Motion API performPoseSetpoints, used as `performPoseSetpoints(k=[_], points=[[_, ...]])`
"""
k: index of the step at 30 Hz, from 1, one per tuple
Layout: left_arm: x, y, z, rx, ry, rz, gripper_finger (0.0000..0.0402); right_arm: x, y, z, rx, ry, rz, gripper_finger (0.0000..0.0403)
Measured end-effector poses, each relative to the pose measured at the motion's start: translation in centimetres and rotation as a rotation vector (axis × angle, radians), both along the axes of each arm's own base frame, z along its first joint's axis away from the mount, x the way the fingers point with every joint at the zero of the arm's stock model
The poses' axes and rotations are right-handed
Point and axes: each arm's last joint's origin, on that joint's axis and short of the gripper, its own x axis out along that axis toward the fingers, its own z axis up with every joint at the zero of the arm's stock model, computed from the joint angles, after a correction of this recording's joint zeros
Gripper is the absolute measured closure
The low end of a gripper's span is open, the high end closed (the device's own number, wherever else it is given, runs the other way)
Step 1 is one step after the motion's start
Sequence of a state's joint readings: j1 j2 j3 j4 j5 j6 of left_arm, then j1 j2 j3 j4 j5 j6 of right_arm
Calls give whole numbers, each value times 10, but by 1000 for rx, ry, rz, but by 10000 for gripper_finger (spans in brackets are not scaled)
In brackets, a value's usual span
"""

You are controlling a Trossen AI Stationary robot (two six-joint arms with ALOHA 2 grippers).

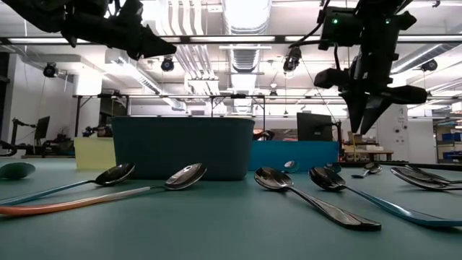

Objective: Sort silverware by color (type)
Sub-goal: Put the blue spoon into the green bin

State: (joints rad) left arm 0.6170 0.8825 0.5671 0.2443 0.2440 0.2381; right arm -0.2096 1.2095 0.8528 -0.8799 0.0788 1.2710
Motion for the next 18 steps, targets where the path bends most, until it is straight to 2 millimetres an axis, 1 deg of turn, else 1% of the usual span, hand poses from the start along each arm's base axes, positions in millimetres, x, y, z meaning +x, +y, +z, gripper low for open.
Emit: performPoseSetpoints(k=[9, 12, 15, 18], points=[[0, 0, 0, -28, -10, 2, 322, 0, 0, -1, 21, -7, -77, 274], [0, 0, 0, -28, -10, 2, 322, 0, 1, -1, 66, -19, -146, 253], [0, 0, 0, -26, -9, 2, 322, 0, 0, -1, 66, -25, -255, 243], [0, 0, 0, -10, -2, 0, 322, 1, -1, -4, 47, -6, -309, 242]])
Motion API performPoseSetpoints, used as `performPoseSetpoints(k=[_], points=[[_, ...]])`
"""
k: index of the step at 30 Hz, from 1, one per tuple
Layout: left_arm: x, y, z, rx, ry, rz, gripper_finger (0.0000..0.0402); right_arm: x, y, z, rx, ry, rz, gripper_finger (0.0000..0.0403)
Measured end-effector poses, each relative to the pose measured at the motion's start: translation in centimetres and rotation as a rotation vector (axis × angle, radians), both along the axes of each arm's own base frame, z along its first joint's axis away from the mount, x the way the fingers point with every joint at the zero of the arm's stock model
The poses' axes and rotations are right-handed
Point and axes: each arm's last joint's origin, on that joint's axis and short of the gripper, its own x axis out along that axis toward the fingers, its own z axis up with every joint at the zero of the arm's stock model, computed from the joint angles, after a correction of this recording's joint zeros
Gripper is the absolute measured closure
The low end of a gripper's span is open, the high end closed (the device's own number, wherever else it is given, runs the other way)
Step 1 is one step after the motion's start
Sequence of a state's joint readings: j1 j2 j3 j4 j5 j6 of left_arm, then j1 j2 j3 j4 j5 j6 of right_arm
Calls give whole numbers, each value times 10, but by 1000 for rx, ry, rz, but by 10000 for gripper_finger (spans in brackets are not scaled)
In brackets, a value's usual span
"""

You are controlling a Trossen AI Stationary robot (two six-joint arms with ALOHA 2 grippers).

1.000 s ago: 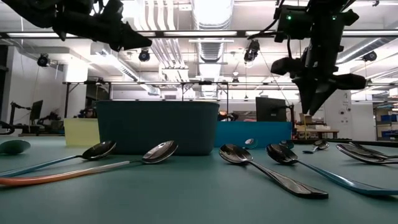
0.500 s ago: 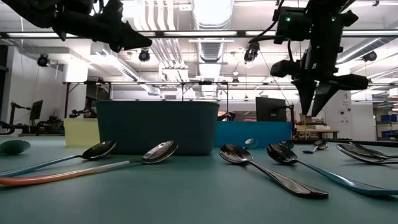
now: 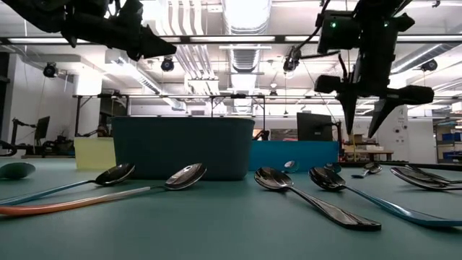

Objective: Sort silverware by color (type)
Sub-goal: Put the blue spoon into the green bin

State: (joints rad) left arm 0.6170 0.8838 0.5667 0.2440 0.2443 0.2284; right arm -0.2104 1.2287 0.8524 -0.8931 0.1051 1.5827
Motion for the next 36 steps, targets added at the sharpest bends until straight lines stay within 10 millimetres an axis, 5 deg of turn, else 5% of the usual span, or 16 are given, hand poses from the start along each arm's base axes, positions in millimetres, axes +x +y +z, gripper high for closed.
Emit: performPoseSetpoints(k=[18, 36], points=[[12, 9, -12, 9, 74, 0, 322, 21, -5, -50, 39, 223, -180, 253], [18, 14, -12, 3, 81, 2, 322, 24, -11, -65, 21, 276, -196, 260]])
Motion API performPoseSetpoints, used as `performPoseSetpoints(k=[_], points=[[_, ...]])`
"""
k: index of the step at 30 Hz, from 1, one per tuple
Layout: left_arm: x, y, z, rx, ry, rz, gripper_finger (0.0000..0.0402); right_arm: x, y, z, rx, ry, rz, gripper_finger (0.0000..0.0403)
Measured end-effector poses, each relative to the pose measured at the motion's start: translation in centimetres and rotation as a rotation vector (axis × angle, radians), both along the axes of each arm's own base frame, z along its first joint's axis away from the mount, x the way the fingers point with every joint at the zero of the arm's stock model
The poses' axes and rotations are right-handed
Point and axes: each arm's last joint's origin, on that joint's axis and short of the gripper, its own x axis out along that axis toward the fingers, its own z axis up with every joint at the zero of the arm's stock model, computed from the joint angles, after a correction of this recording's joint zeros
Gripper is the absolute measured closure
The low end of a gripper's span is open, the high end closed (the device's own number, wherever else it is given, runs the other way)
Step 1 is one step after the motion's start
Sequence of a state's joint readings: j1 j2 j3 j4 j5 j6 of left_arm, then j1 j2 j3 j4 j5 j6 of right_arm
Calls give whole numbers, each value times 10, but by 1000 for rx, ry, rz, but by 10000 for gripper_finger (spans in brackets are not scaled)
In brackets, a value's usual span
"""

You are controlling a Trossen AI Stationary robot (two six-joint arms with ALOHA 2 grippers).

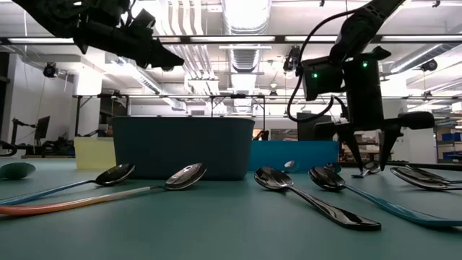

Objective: Sort silverware by color (type)
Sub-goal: Put the blue spoon into the green bin

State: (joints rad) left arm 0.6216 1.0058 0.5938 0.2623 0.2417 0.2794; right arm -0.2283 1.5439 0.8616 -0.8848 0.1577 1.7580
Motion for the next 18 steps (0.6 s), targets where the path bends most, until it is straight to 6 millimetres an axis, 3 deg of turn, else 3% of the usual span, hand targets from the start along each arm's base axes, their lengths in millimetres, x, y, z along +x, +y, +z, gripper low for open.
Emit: performPoseSetpoints(k=[8, 18], points=[[0, 0, 1, 1, -2, 0, 322, 4, 0, -12, 19, 42, 4, 288], [0, 0, 1, 1, -2, 0, 322, 3, 0, -10, 27, 30, 21, 342]])
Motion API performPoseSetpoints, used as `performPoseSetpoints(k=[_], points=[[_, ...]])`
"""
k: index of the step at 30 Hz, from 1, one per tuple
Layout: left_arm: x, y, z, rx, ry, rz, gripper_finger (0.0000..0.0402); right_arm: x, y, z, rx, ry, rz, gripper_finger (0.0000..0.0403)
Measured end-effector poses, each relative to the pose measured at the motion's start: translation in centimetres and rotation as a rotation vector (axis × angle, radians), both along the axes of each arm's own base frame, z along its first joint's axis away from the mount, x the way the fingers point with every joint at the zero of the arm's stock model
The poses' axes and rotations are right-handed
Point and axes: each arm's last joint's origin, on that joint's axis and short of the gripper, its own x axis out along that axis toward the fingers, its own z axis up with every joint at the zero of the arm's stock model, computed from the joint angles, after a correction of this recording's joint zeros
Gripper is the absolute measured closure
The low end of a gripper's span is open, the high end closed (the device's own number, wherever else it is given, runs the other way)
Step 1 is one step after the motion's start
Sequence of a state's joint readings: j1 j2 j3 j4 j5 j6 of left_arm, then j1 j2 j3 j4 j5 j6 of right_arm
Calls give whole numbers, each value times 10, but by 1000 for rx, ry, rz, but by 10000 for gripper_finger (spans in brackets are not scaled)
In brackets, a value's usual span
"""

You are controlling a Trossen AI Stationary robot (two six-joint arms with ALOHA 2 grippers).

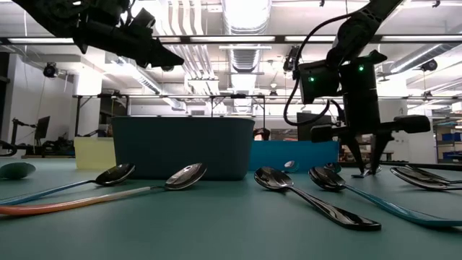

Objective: Sort silverware by color (type)
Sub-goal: Put the blue spoon into the green bin

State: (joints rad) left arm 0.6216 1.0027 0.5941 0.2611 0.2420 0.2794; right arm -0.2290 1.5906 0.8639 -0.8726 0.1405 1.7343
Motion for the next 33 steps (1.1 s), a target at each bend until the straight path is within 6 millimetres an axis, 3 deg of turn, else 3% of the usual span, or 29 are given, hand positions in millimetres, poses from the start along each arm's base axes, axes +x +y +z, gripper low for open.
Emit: performPoseSetpoints(k=[15, 24, 33], points=[[-1, 0, 1, 2, -3, -1, 322, -2, 1, 0, 23, 16, 24, 389], [-1, 0, 1, 2, -3, -1, 322, -2, 0, 0, 25, 13, 28, 393], [-4, -3, 5, 5, -26, 0, 322, -19, 4, 25, 4, 26, 31, 393]])
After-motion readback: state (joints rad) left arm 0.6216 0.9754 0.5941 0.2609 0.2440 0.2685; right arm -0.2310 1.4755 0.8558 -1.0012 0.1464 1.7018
